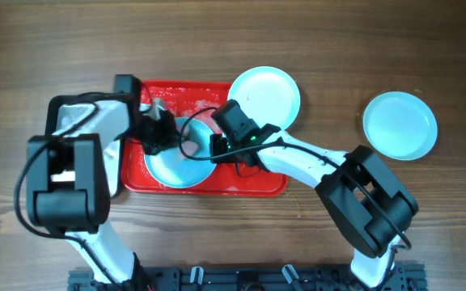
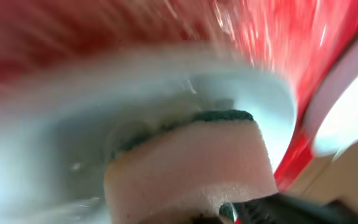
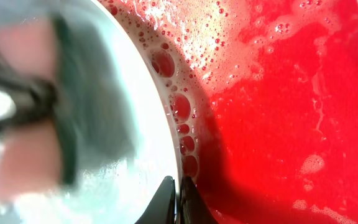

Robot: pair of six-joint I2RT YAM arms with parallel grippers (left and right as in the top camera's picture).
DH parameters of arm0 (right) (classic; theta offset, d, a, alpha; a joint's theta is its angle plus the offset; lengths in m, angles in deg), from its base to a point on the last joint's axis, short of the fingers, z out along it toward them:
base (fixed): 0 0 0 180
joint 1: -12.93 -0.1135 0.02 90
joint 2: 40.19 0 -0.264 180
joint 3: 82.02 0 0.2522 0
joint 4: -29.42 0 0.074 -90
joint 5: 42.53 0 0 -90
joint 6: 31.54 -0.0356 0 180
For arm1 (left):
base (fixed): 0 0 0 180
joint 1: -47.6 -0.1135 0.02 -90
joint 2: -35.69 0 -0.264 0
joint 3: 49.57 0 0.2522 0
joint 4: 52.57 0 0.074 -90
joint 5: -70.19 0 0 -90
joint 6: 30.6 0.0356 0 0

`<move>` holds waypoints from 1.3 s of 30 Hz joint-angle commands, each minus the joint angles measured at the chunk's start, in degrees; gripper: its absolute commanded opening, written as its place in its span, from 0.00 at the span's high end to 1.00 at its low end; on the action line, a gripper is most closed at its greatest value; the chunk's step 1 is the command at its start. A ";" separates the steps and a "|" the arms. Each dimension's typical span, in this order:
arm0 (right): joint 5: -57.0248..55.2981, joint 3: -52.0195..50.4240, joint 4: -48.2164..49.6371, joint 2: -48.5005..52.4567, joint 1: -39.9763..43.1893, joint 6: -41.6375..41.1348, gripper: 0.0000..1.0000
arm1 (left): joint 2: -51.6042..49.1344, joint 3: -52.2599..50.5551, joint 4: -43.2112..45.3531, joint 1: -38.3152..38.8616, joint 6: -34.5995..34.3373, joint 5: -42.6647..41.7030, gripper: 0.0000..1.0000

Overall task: Clean dirty plates on tray and stack at the side
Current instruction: 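Keep scrubbing the plate's rim area with the sponge while right gripper holds it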

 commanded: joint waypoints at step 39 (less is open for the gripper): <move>1.95 3.93 -5.73 8.04 0.09 -1.68 0.96 | -3.10 -0.90 4.59 2.03 -8.68 32.48 0.96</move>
